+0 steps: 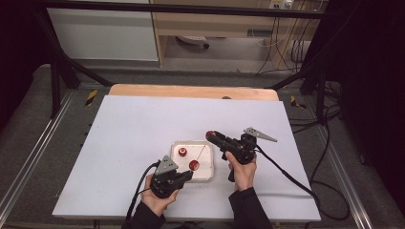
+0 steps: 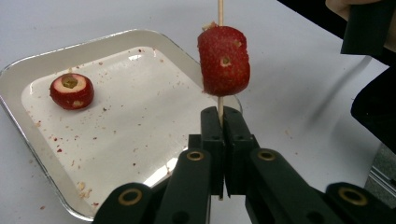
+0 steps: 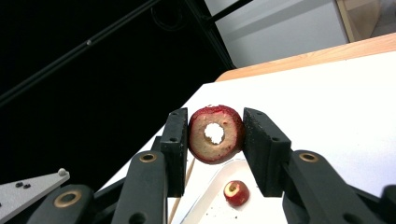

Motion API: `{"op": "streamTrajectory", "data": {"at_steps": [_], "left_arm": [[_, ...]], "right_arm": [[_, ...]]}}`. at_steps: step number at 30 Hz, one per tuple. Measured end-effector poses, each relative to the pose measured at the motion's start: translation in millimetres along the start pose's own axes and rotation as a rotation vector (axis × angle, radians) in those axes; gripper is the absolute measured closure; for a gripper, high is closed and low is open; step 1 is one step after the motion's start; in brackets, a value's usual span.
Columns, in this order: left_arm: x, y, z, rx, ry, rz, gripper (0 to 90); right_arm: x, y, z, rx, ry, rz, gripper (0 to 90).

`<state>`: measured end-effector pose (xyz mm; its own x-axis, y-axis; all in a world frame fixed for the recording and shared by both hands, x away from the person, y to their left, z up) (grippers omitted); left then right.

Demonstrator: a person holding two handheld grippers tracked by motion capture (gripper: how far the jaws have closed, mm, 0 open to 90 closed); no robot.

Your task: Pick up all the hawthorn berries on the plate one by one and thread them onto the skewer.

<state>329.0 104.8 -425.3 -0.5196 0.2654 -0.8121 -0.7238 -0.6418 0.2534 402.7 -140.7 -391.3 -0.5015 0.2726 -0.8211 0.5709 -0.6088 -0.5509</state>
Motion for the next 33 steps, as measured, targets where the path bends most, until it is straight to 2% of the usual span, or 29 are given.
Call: {"op": "streamTrajectory", "data": {"at_steps": [3,12,19,24,28,33], "left_arm": [[-0.5,0.1,-1.0,0.005,-0.006,0.012,88.2],[-1.9,2.3,-2.5,0.017,-0.021,0.059,88.2],[-3.5,5.3,-0.5,-0.009,-0.021,0.085,88.2],[-4.7,7.4,-2.4,-0.010,-0.026,0.114,88.2],[-8.6,10.1,-4.7,-0.008,-0.030,0.137,88.3],[-15.6,8.9,-12.0,-0.024,-0.032,0.145,88.3]], "right_arm": [[0.7,-0.3,-0.8,0.003,-0.009,0.014,62.5],[3.0,-3.4,-1.9,0.034,-0.034,0.111,62.5],[5.5,-4.4,-0.2,0.057,-0.040,0.187,62.6],[9.9,-5.9,-1.5,0.057,-0.032,0.201,62.6],[14.5,-5.1,-2.4,0.075,-0.045,0.244,62.7],[19.4,-6.6,-3.1,0.065,-0.060,0.237,62.7]]}}
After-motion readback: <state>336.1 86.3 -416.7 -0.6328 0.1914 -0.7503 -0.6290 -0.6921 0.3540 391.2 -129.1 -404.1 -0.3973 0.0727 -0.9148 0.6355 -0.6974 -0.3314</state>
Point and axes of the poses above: each handheld gripper's, and its own axes: z roughly backward along the jaws, x roughly out of its underside, y roughly to its right, the point moved 1 cm from there along -z, roughly forward along the jaws, and after that the axes turned 3 degrees about x, right-handed, at the moved point
